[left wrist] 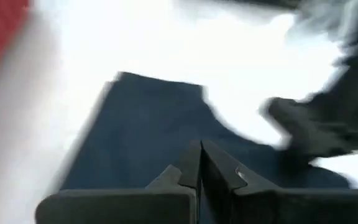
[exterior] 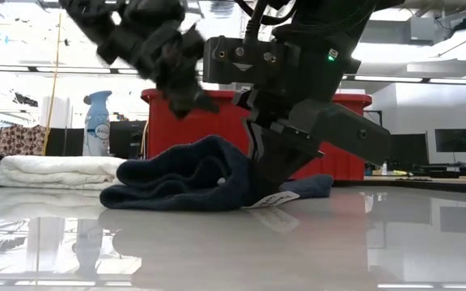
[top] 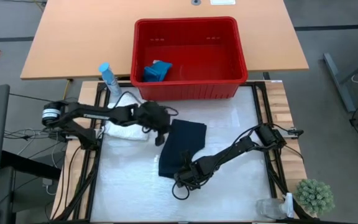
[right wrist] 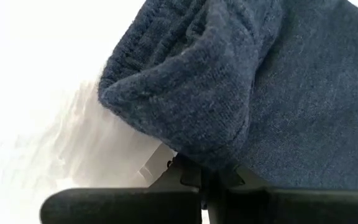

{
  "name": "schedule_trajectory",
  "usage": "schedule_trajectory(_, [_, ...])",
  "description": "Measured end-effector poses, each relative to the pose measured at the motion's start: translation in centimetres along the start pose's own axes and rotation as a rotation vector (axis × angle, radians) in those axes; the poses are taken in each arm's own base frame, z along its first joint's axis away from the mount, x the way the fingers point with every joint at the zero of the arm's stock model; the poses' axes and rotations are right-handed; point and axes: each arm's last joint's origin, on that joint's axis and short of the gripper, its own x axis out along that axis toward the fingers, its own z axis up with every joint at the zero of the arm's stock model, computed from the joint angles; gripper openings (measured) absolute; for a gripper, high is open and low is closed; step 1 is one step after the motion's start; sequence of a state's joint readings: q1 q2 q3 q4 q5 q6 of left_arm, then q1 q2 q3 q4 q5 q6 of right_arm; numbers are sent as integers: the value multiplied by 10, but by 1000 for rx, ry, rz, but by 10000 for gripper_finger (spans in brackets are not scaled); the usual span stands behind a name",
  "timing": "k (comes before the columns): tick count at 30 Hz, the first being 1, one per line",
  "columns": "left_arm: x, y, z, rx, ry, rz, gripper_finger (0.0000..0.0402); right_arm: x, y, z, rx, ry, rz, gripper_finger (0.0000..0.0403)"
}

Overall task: Fold Laundry from Bin
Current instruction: Fold the black shorts

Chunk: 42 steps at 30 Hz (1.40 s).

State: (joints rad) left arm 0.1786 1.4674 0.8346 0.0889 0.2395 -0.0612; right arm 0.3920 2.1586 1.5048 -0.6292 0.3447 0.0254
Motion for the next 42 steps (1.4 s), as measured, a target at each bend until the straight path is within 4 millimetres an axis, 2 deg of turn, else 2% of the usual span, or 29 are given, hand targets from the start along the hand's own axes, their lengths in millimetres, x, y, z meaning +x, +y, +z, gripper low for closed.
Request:
schedule_trajectory(4, [4, 3, -37, -102, 11, -49, 0, -1, 2, 0, -4, 1, 1, 22])
schedule_trajectory(7, [4, -5, -49, -130, -88, -81, 0, -1, 3, 0, -10, -1, 2, 22])
schedule_trajectory(10, [4, -13, -65, -132, -109, -61, 0, -2, 5, 0, -15, -3, 4, 23])
schedule_trajectory(17, [9, -30, -78, -70, -106, -23, 0, -1, 6, 0, -19, -5, 5, 23])
schedule_trajectory(23, [29, -33, -94, -71, -37, -53, 0, -1, 5, 0, -18, -4, 10, 24])
schedule_trajectory(33, [44, -28, -114, -49, 41, 2, 0, -4, 13, 0, -26, -9, 36, 24])
schedule_trajectory(42, [52, -27, -127, -90, 112, -40, 0, -31, 14, 20, -92, -6, 72, 21])
